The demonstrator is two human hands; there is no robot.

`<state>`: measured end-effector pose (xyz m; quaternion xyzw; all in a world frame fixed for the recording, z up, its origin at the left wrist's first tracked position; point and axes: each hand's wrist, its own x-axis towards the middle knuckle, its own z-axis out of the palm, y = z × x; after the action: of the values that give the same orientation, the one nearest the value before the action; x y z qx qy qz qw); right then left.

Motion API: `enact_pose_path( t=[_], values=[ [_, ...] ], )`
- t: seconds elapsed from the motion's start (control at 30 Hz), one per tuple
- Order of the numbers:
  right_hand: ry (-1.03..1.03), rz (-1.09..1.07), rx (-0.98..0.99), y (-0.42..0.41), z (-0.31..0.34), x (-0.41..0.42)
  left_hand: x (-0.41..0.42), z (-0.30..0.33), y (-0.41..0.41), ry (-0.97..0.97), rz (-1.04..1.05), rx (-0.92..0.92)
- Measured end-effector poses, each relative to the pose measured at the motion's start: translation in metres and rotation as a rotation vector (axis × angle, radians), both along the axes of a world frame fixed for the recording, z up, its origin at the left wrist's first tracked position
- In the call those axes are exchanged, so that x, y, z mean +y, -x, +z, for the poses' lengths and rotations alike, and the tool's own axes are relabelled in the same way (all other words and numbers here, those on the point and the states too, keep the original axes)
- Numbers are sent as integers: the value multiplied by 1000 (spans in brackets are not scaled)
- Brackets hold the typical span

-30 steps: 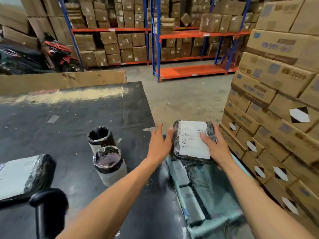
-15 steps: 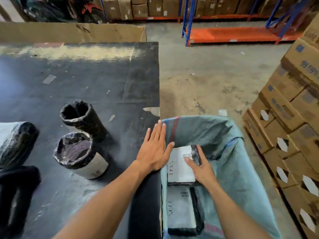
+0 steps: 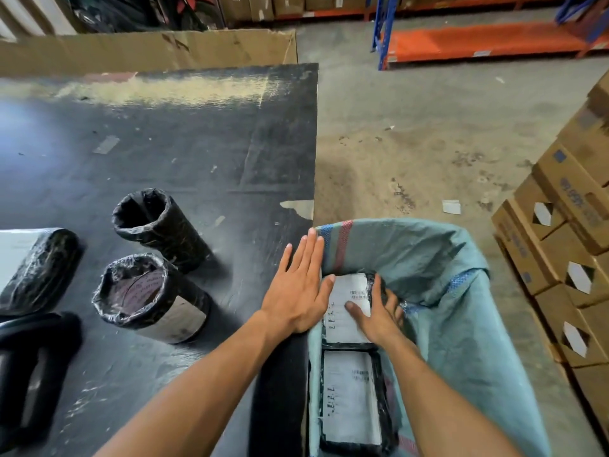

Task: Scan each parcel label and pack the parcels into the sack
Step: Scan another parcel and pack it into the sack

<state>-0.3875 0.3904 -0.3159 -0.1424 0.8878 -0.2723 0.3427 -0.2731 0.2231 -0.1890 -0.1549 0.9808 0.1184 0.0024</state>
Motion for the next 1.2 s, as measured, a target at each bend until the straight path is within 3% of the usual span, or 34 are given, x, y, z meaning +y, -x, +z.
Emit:
enact_pose_path(
  t=[0.2, 0.53, 0.97, 1.2],
  values=[
    [-174, 375, 341, -17, -11, -22, -1, -1, 0, -17, 3, 6],
    [-369, 455, 291, -15, 3, -30, -1, 0, 1, -32, 1, 10],
    [-113, 162, 371, -50, 114, 13, -7, 49, -4, -122, -32, -84],
    [-23, -56, 495, -75, 204, -18, -43, 133, -32, -220, -79, 208]
  ],
)
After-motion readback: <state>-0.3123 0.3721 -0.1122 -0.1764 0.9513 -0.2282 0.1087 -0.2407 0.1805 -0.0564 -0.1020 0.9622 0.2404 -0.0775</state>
